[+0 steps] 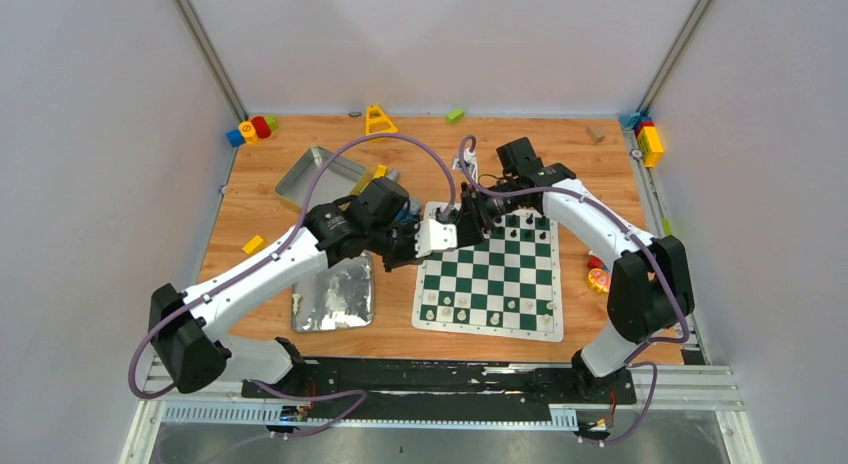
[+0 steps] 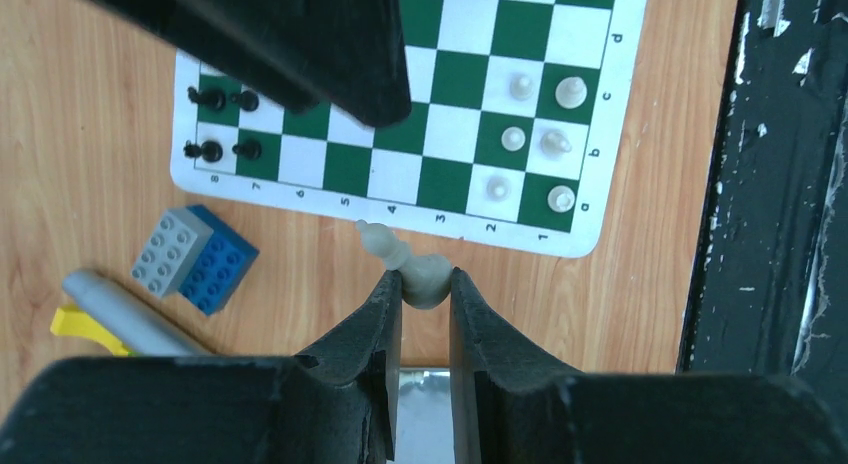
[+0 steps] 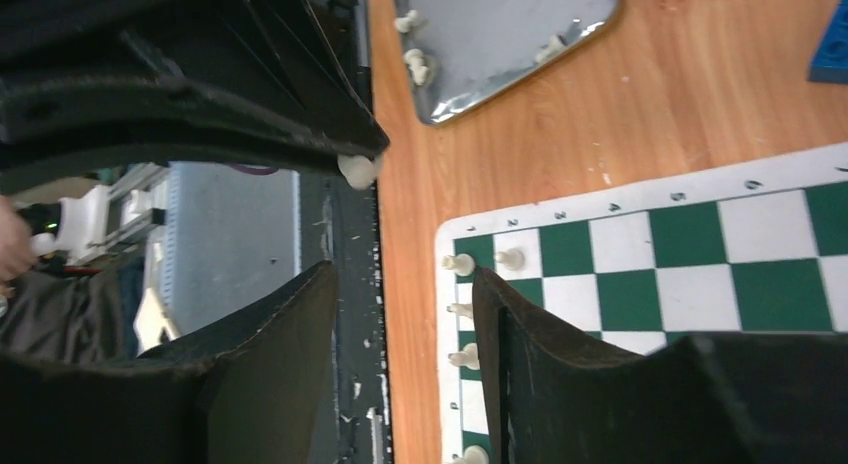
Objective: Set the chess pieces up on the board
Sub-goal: Place the chess piece on the chessboard.
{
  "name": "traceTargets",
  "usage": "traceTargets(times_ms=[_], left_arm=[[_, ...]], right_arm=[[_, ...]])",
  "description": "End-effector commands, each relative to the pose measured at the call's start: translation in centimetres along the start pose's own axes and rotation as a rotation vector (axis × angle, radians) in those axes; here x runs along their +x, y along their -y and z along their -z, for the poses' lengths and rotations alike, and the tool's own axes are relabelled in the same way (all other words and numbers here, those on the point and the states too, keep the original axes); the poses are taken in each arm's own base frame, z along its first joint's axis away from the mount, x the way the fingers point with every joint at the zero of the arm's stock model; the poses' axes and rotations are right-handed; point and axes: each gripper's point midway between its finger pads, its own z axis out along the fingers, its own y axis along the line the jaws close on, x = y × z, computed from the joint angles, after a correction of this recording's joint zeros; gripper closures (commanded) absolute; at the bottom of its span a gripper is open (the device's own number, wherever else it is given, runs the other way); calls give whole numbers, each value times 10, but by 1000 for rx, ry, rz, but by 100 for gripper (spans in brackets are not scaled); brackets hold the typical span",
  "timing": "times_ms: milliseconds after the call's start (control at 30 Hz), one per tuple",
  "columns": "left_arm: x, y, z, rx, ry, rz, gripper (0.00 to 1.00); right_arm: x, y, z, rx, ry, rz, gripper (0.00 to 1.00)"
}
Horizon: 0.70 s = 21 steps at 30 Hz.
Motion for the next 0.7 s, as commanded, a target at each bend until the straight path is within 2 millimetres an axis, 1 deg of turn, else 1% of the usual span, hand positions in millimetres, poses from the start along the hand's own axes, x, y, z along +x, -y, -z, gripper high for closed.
traceTargets(times_ms=[0,100,233,533,667], left_arm=[[-30,5,-6,23,62,-35,81],[-32,7,-12,32,48,-47,82],[-35,9,-17,42,40,-55,83],[-37,8,-20,44,31,-55,83],[-37,8,-20,43,29,-55,83]], right_arm=[[-15,-29,0,-193,40,-19,45],[-13,-29,-2,-229,37,-42,44],[-10,-25,-6,-223,25,-60,44],[-4,-22,-17,-233,-2,-79,56],[-3,-22,-20,-241,-10,-84,58]])
